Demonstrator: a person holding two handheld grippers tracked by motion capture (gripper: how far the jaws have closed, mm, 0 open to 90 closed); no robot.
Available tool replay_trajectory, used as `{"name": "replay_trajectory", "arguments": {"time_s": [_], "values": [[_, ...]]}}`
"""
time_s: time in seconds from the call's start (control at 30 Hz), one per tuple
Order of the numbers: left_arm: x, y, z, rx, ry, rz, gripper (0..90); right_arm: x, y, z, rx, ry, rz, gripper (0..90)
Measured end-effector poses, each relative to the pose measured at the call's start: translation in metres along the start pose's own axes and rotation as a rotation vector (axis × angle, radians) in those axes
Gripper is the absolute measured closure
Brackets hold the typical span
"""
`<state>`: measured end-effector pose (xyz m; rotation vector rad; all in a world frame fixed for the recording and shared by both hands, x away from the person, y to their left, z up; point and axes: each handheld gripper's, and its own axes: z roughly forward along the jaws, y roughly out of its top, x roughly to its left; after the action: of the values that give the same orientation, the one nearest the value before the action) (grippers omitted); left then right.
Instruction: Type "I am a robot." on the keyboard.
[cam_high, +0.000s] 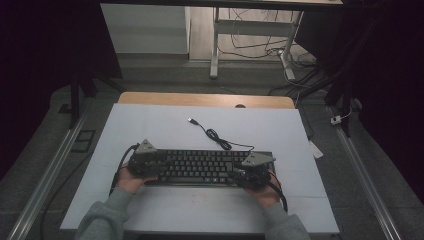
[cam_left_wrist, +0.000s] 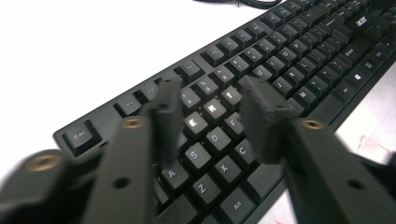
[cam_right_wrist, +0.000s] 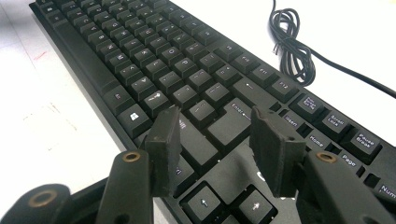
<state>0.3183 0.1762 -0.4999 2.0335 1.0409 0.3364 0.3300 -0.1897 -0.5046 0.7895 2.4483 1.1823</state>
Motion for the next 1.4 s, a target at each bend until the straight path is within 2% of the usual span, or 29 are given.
{"name": "replay_trajectory", "arguments": {"time_s": [0.13,0.27,0.8,1.13,1.4], "values": [[-0.003,0.001,0.007,0.016,-0.003,0.026,80.2,0.0,0.0,0.0,-0.001,0.0,0.001,53.2],[-0.006,0.003,0.013,0.026,-0.007,0.037,88.4,0.0,0.0,0.0,0.002,-0.002,0.002,53.2],[-0.008,0.002,0.037,0.07,-0.003,0.037,88.7,0.0,0.0,0.0,0.001,-0.003,0.001,53.2],[-0.007,0.002,0.041,0.082,0.013,0.031,88.6,0.0,0.0,-0.001,-0.003,-0.004,-0.001,53.1],[-0.005,0.001,0.043,0.089,0.009,0.02,88.8,0.0,0.0,-0.001,-0.003,-0.004,-0.002,53.1]]}}
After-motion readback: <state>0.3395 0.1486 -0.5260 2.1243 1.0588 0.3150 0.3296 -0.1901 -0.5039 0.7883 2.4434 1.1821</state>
